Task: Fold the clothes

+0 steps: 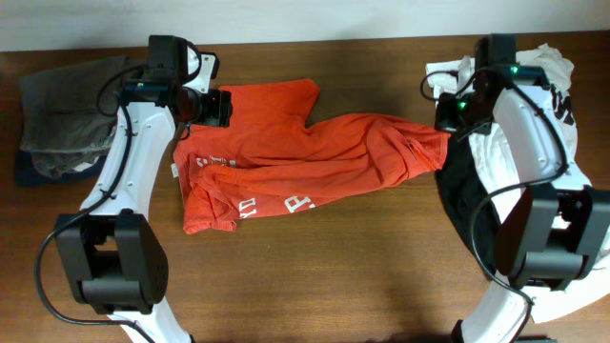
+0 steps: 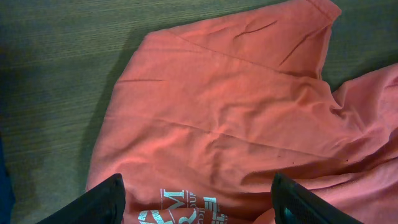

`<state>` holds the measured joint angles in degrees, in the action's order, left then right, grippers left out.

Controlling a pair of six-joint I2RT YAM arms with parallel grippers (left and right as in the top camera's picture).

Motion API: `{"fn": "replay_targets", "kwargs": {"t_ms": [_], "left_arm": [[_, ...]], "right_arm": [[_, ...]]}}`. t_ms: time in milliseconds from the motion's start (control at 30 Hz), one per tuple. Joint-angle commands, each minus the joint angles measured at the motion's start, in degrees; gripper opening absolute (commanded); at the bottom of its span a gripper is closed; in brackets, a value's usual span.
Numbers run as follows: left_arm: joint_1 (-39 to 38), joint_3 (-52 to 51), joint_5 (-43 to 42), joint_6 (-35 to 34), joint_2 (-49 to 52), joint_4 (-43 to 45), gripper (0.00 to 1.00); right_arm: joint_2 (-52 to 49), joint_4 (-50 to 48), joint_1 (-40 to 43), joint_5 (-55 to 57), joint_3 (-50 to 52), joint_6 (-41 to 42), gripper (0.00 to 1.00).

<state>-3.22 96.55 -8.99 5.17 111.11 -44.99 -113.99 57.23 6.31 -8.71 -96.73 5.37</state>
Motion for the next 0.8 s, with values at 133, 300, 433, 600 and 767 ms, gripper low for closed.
{"fn": "replay_targets", "kwargs": {"t_ms": [133, 300, 433, 600, 767], "left_arm": [[0.0, 0.7, 0.0, 2.3, -0.5, -0.1, 0.75], [0.0, 0.7, 0.0, 2.3, -0.5, -0.1, 0.75], [0.0, 0.7, 0.0, 2.3, -0.5, 0.0, 0.75], [0.0, 0.7, 0.0, 2.3, -0.5, 0.4, 0.75], [0.2, 0.8, 1.3, 2.4, -0.5, 0.2, 0.75]], "right_arm": [[-0.9, -6.6, 2.4, 2.3, 2.3, -0.7, 0.04], [-0.9, -10.3, 5.7, -1.4, 0.6, -3.0, 0.04], [-0.9, -17.1, 8.0, -4.2, 0.7, -6.8, 0.14], [-0.7, -21.1, 8.3, -6.9, -0.3, -8.1, 0.83], [-0.5, -11.7, 7.4, -12.8, -4.4, -8.2, 0.91]]}}
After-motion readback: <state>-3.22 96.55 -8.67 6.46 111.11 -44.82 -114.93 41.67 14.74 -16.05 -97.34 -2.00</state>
